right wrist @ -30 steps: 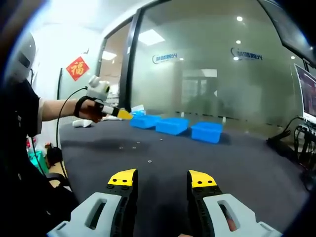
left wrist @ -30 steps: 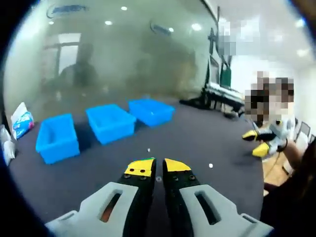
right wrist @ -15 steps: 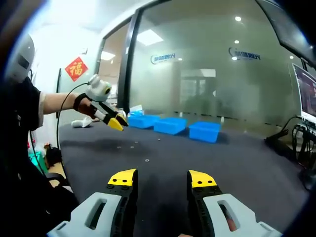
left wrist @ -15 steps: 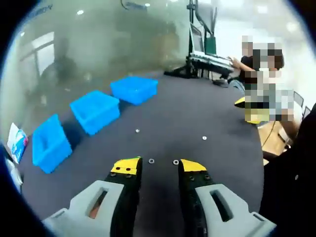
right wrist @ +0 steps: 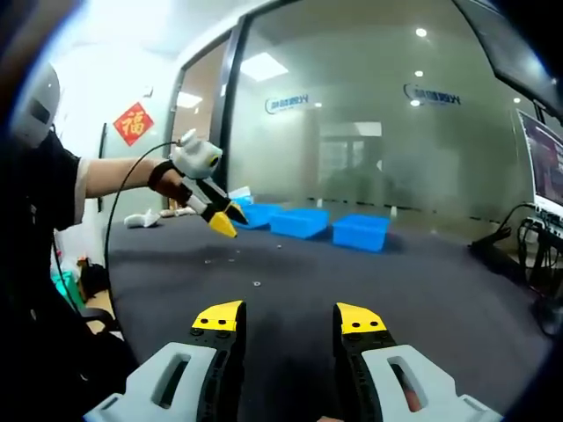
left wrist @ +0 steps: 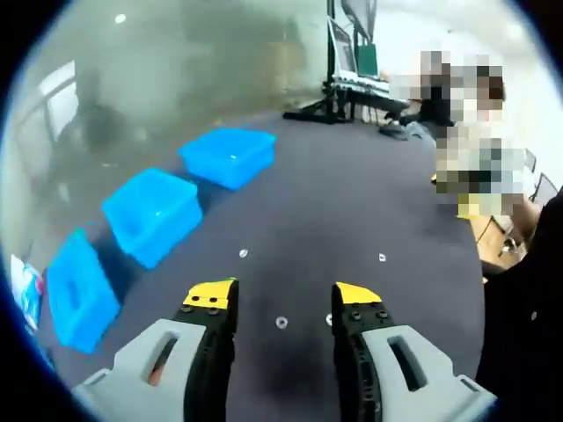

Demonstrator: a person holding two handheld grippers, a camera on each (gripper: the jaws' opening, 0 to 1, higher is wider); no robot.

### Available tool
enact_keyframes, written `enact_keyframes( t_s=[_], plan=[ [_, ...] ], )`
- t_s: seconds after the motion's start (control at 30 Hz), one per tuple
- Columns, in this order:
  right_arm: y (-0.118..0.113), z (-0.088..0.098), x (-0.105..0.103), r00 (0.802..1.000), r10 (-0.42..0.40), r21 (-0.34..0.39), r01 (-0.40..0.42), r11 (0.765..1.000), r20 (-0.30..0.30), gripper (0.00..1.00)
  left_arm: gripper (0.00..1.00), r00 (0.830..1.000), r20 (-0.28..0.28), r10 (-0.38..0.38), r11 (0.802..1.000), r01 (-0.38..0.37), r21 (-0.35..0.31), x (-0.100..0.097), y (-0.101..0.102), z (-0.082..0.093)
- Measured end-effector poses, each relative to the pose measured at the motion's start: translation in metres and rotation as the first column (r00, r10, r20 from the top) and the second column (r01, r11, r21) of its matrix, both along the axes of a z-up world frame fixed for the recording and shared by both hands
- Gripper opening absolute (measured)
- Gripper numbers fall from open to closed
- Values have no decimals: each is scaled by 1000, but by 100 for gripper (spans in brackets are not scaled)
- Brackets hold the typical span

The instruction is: Sort the screws, nuts, and washers into the corresponding bins

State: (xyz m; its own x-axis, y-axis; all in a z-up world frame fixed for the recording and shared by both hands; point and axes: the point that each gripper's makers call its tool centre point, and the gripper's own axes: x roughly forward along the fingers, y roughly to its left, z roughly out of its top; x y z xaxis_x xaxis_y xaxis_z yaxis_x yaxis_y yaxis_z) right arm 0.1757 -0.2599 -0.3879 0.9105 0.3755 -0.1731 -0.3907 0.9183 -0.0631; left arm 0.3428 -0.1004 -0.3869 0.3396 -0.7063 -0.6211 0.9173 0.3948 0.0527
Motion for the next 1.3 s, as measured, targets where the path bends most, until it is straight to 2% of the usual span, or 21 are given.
enact_keyframes(
  t_s=[0.1,0.27,0.43,0.53,0.73,0.87,1.3],
  plan=[
    [0,-1,0,1000,3,-1,-3,1000,-3,36,41,1000,20,-20,999,19,40,8,-10,-1],
    [2,-2,1,1000,10,0,-10,1000,-6,36,35,999,46,21,998,-24,62,36,-20,-1],
    [2,-4,1,1000,13,1,-13,1000,-12,36,32,999,7,54,993,-54,108,57,-22,-20],
    [0,-3,2,1000,10,2,-10,1000,-10,36,29,997,13,78,990,-79,116,67,-22,-29],
    [-3,-5,3,1000,3,4,-3,1000,-15,36,27,995,-18,97,988,-94,124,69,-21,-41],
    [-1,-6,4,1000,6,4,-6,1000,-17,36,21,994,-29,109,989,-105,102,69,-22,-44],
    [1,-8,4,1000,9,2,-9,1000,-23,36,15,993,-36,110,992,-108,69,68,-28,-50]
  ],
)
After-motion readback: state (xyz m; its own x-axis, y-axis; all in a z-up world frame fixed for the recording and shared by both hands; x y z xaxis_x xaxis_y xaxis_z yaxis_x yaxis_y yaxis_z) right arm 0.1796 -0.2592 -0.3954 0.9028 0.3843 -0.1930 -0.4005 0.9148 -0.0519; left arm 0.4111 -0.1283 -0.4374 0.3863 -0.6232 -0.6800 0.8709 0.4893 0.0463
